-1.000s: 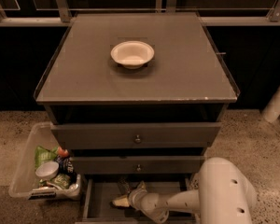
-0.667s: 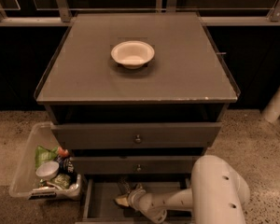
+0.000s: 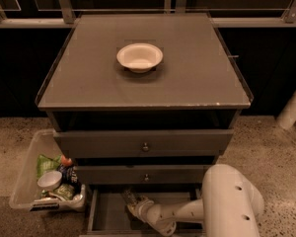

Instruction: Pick water bottle from bottom drawer and place on counter

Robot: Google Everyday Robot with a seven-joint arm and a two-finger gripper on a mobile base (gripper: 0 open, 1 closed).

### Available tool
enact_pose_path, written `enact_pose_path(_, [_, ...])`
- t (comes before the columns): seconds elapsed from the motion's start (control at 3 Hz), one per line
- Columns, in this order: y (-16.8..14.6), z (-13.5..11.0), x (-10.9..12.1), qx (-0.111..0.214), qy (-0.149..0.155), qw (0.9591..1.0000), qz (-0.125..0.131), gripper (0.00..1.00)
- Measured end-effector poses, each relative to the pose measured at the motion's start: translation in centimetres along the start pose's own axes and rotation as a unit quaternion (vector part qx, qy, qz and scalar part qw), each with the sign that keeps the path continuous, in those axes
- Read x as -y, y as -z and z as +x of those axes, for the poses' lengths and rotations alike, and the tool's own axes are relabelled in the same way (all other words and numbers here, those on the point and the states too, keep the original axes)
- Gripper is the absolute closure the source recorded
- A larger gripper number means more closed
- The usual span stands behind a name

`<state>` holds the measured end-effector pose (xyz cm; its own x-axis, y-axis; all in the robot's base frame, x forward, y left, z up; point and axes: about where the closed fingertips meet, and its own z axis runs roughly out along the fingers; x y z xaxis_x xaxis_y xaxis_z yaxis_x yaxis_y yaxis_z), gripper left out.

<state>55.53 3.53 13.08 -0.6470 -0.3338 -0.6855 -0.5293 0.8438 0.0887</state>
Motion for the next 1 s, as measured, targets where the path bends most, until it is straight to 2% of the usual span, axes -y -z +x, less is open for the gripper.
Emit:
enact_pose_path(0.33, [0.0, 0.0, 0.0, 0.0, 0.0, 1.0, 0.0, 0.87])
enact_pose_path(0.67, [0.2, -0.1, -0.1, 0.002, -0.002, 1.0, -0.005, 1.0])
enact_pose_path(1.0, [3.3, -0.5, -0.3, 0.006, 0.013, 0.999, -0.041, 1.0])
